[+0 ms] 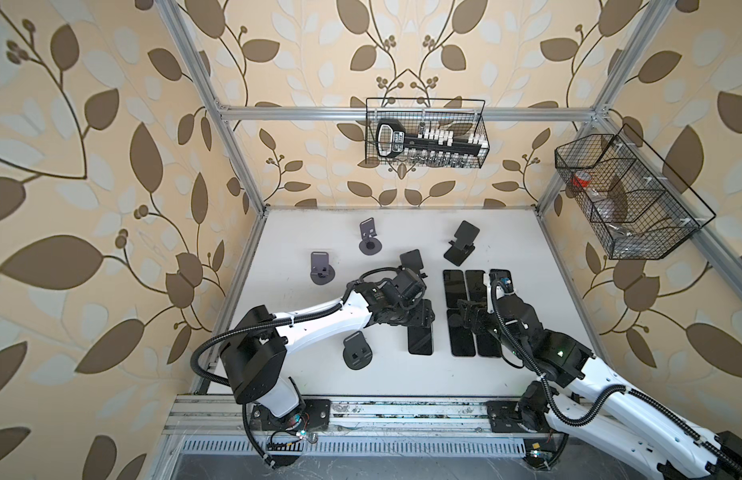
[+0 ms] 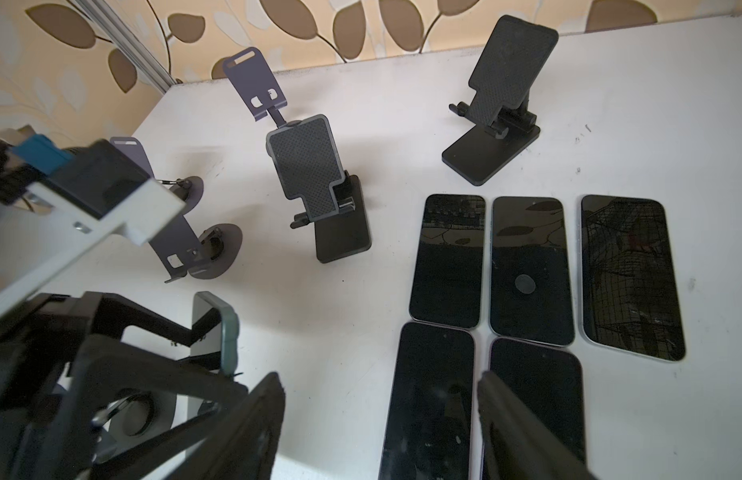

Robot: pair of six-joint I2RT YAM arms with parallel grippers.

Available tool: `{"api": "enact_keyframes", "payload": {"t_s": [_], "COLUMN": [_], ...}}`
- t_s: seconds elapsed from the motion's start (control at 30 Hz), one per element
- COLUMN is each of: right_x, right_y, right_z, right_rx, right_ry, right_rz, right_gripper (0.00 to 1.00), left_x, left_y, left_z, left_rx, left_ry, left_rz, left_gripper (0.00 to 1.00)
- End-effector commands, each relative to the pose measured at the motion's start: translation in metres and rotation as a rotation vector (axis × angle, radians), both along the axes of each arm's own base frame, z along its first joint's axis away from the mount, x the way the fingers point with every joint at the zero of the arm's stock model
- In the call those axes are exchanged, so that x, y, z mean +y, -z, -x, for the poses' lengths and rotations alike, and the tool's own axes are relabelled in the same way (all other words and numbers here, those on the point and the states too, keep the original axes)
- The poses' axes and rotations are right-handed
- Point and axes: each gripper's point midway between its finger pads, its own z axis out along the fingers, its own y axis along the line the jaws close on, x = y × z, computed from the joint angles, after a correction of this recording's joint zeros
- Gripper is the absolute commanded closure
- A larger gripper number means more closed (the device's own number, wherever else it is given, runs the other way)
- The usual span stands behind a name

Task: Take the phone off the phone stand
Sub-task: 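Carry the green-edged phone toward the row of flat phones with the left gripper, then lower the green-edged phone beside the purple-edged phones with the left gripper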

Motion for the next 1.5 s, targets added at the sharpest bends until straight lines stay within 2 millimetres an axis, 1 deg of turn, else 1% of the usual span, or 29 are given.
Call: {"api": "enact_keyframes", "payload": {"t_s": [0.0,0.2,0.27,0.37,0.77,0.97,1.23,1.43,1.47], "right_x": [-0.008,-0.013,-0.014,-0.013,-0.013,-0.015,-0.017,-0.016,-0.016], "right_y": [0.008,0.011,0.012,0.012,0.014,0.011,0.012,0.014,0.014], "right_z": [0.001,0.001,0.001,0.0,0.0,0.0,0.0,-0.001,-0.001], "right_rx": [0.009,-0.001,-0.001,-0.002,-0.013,-0.029,-0.031,-0.028,-0.029], "right_ry": [0.028,0.043,0.044,0.043,0.045,0.052,0.061,0.059,0.06], "right_rz": [0.021,0.042,0.043,0.041,0.035,0.023,0.022,0.028,0.029], "right_gripper": [0.26,0.26,0.27,0.27,0.28,0.28,0.28,0.28,0.28], "left_x": [-0.016,-0.026,-0.03,-0.035,-0.054,-0.066,-0.064,-0.061,-0.061], "left_y": [-0.002,0.021,0.028,0.033,0.039,0.047,0.054,0.059,0.06], "left_z": [-0.004,-0.005,-0.005,-0.006,-0.016,-0.016,-0.016,-0.015,-0.015], "left_rx": [0.014,0.076,0.096,0.11,0.133,0.168,0.184,0.194,0.21], "left_ry": [-0.032,-0.028,-0.016,-0.011,-0.013,0.006,0.001,-0.006,-0.032], "left_rz": [0.06,0.008,0.003,0.001,-0.011,-0.019,-0.053,-0.086,-0.083], "left_gripper": [0.69,0.69,0.7,0.71,0.71,0.71,0.7,0.65,0.64]}}
